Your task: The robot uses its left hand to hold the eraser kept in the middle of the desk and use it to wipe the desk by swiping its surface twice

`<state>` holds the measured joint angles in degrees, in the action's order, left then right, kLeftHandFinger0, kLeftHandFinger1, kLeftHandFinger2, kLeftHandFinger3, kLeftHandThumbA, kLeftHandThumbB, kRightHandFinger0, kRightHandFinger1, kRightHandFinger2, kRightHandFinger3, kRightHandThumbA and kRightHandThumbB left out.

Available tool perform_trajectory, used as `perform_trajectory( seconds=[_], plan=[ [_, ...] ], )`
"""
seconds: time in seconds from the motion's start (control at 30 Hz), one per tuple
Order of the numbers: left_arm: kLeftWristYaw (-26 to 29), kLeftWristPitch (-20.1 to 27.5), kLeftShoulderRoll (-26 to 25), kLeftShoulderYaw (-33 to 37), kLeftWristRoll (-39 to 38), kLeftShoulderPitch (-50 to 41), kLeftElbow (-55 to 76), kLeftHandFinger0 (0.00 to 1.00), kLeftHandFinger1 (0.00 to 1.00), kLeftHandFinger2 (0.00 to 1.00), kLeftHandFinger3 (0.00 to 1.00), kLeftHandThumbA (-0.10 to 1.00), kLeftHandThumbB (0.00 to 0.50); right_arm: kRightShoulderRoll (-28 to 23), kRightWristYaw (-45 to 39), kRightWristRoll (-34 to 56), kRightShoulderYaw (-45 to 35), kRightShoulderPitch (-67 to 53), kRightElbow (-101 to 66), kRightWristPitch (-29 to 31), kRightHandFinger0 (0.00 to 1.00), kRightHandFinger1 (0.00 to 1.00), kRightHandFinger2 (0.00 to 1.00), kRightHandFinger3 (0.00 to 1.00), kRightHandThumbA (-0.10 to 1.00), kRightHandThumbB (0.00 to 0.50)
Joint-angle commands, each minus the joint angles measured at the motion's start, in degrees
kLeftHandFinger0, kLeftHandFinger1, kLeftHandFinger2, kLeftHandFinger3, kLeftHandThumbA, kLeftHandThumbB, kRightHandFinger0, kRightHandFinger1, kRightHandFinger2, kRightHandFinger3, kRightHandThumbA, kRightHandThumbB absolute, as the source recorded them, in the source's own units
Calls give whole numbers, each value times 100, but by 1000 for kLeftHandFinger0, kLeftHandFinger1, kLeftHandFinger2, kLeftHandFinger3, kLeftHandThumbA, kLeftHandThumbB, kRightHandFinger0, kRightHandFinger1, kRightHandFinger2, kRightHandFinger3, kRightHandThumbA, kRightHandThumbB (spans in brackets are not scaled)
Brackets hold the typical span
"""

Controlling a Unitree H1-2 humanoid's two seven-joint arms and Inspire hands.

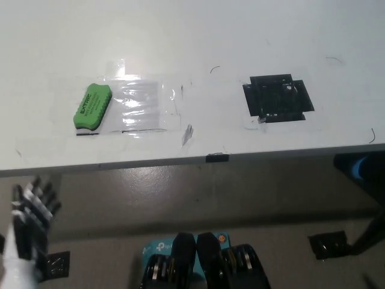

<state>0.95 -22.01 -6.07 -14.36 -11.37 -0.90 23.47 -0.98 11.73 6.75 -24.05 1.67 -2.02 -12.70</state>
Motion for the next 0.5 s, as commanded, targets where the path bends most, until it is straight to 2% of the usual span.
perform_trajectory(
  seconds=[0.0, 0.03, 0.1, 0.17, 0.27, 0.33, 0.37, 0.4, 0.43, 0.47],
  plan=[
    [-46, -492, -996, -27, -424, 730, 1426, 1000, 1000, 1000, 1000, 1000, 279, -34, 162, 107, -80, 126, -306, -70, 1000, 1000, 1000, 1000, 1000, 125],
    [19, -492, -1295, 49, -484, 921, 1559, 1000, 1000, 1000, 1000, 1000, 274, -68, 122, 67, -36, 96, -309, -44, 1000, 1000, 1000, 1000, 1000, 118],
    [43, -492, -2083, 321, -948, 1727, 1543, 1000, 1000, 1000, 1000, 1000, 268, -54, 132, 103, -58, 57, -317, -23, 1000, 1000, 1000, 1000, 1000, 66],
    [270, -492, -2391, 588, -1138, 2082, 1435, 1000, 1000, 1000, 1000, 1000, 268, -64, 111, 134, -58, 26, -349, -73, 1000, 1000, 1000, 1000, 1000, 54],
    [242, -492, -2716, 1011, -713, 2811, 839, 1000, 1000, 1000, 1000, 1000, 250, -104, 102, 102, -32, 28, -324, -64, 1000, 1000, 1000, 1000, 1000, 38],
    [70, -492, -2809, 1252, -480, 3269, 308, 1000, 1000, 1000, 1000, 1000, 143, -111, 101, 108, -30, 28, -325, -61, 1000, 1000, 1000, 1000, 1000, 44],
    [-30, -492, -2899, 1409, -387, 3460, 71, 1000, 1000, 1000, 1000, 1000, 129, -118, 109, 83, -18, 30, -332, -78, 1000, 1000, 1000, 1000, 1000, 54],
    [-80, -492, -2914, 1511, -316, 3592, -107, 1000, 1000, 1000, 1000, 1000, 134, -113, 120, 93, -23, 35, -343, -100, 1000, 1000, 1000, 1000, 1000, 64],
    [-153, -492, -2946, 1631, -162, 3724, -291, 1000, 1000, 1000, 1000, 1000, 166, -113, 130, 90, -23, 38, -338, -97, 1000, 1000, 1000, 1000, 1000, 76],
    [-267, -492, -2966, 1788, 144, 3903, -555, 1000, 1000, 1000, 1000, 1000, 168, -119, 132, 88, -23, 40, -322, -83, 1000, 1000, 1000, 1000, 1000, 90]
  ],
)
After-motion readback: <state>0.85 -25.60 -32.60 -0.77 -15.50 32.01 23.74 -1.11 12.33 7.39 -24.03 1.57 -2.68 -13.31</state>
